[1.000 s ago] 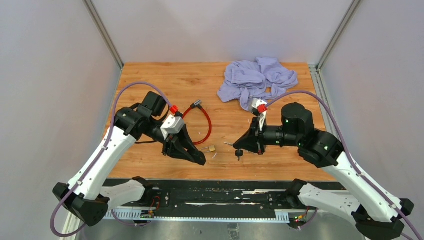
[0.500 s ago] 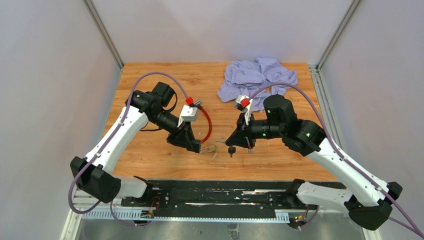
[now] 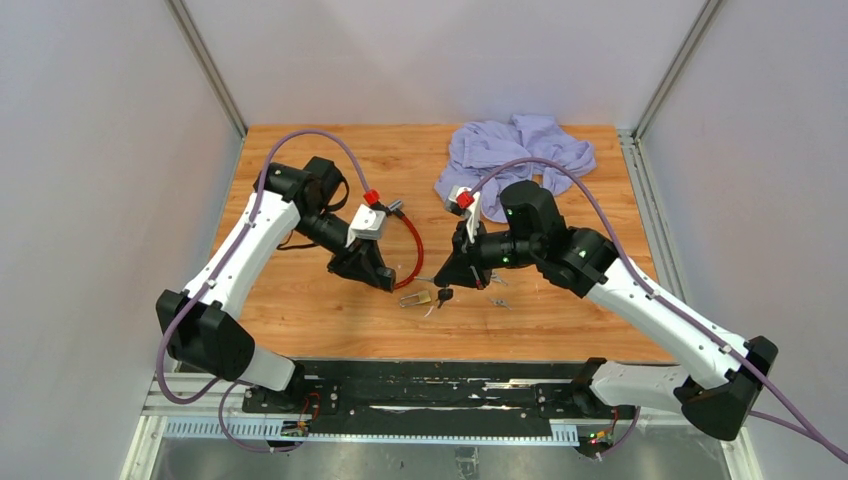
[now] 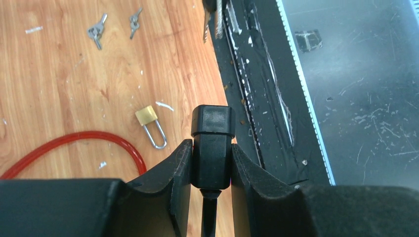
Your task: Unlock with the key
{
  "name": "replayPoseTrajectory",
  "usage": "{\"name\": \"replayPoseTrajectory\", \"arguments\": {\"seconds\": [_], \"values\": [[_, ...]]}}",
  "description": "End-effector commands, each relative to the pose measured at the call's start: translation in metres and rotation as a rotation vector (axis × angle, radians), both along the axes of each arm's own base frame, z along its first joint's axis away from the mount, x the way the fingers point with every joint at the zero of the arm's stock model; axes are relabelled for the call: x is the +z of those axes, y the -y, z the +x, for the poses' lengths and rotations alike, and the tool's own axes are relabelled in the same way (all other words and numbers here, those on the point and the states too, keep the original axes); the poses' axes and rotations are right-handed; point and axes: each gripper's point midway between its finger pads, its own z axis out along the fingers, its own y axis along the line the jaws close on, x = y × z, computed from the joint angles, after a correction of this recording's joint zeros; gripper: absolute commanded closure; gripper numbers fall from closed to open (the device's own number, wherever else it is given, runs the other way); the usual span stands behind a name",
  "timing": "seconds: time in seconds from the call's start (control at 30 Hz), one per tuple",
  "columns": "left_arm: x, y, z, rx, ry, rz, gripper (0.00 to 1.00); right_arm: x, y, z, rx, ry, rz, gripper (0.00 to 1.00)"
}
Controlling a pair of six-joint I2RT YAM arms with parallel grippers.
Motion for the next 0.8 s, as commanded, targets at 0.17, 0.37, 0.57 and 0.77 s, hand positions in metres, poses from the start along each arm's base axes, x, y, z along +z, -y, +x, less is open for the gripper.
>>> {"name": "replayPoseTrajectory", "arguments": {"seconds": [0.17,0.37,0.57,0.77], "values": [[0.046,0.024,-0.009,-0.028,-0.007,-0.247,1.0,0.011,-0.012,0.004,0.026,0.083,0.058,0.99],[0.045,0.025,-0.015,-0.038,-0.023,-0.247,1.0,0.009,-0.016,0.003,0.038,0.073,0.049,0.99],[0.044,0.026,-0.016,-0.04,-0.025,-0.246,1.0,0.005,-0.019,0.0,0.051,0.071,0.035,0.99],[0.037,0.023,-0.015,-0.037,-0.037,-0.215,1.0,0.004,-0.02,-0.001,0.056,0.072,0.032,0.99]]}}
